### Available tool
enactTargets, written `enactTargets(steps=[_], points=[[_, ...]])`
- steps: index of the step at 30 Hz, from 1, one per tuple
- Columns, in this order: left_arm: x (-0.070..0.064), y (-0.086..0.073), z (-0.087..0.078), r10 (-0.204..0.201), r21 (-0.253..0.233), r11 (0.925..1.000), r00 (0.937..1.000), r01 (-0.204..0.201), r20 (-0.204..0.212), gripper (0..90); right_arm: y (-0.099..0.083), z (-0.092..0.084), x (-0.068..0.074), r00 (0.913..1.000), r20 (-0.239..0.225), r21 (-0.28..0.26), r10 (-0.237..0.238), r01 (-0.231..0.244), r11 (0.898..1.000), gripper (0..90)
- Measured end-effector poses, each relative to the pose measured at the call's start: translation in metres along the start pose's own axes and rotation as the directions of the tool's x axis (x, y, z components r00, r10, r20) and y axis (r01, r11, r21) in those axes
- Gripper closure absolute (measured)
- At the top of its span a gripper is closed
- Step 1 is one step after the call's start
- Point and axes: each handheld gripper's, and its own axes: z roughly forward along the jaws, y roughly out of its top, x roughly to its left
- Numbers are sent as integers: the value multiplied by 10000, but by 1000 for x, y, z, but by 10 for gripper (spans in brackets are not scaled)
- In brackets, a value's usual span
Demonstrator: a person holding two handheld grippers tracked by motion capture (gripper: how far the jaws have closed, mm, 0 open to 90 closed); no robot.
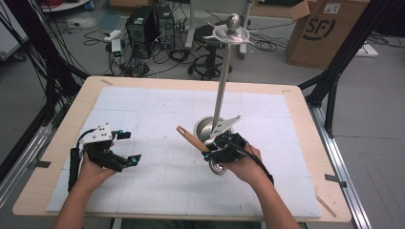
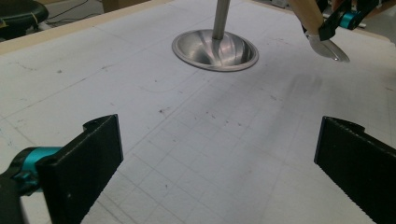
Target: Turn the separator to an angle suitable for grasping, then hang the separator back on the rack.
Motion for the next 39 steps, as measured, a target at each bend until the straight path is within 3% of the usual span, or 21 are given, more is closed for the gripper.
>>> enactTargets(steps=[16,39], points=[[0,0,1,11,-77,10000,9999,-10,133,17,-5,-39,-14,9999,20,-1382,146,-142,9903,690],[0,0,2,-55,-168,9998,9997,59,241,17,-11,-61,-20,9993,306,-1943,206,-143,9808,689]])
